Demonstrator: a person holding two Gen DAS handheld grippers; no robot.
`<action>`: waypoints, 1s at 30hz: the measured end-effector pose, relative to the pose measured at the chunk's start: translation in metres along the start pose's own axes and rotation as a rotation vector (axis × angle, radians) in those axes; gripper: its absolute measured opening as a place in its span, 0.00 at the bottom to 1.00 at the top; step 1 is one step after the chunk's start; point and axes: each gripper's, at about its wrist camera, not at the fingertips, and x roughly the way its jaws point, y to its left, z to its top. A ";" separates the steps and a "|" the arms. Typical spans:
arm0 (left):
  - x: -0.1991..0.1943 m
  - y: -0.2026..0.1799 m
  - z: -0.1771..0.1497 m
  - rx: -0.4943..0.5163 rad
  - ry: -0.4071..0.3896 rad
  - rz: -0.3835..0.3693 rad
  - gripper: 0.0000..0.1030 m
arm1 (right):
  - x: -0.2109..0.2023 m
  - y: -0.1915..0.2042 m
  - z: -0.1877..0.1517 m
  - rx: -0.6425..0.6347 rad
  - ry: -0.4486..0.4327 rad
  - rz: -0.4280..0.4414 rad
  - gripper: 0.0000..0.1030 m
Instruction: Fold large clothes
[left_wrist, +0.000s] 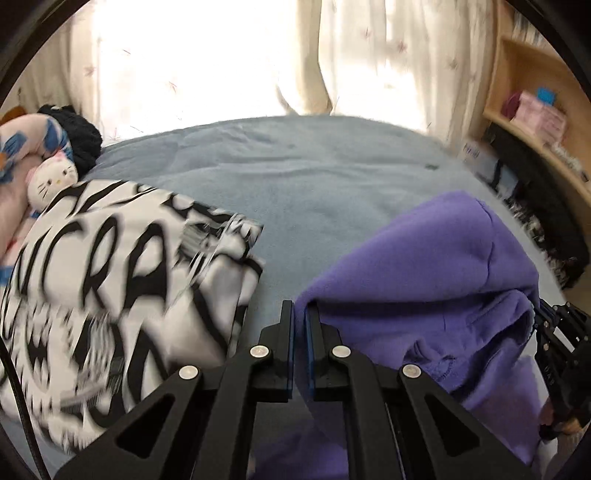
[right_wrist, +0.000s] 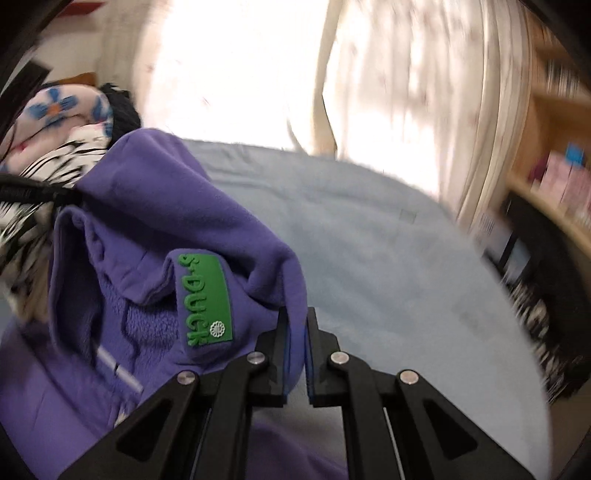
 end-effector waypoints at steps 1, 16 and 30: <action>-0.018 0.004 -0.018 -0.010 -0.025 -0.017 0.03 | -0.015 0.005 -0.006 -0.028 -0.026 -0.017 0.05; -0.102 0.022 -0.243 -0.120 0.274 -0.248 0.04 | -0.157 0.044 -0.121 -0.127 0.197 -0.043 0.56; -0.138 0.021 -0.209 -0.310 0.326 -0.465 0.65 | -0.164 0.019 -0.095 0.575 0.459 0.365 0.64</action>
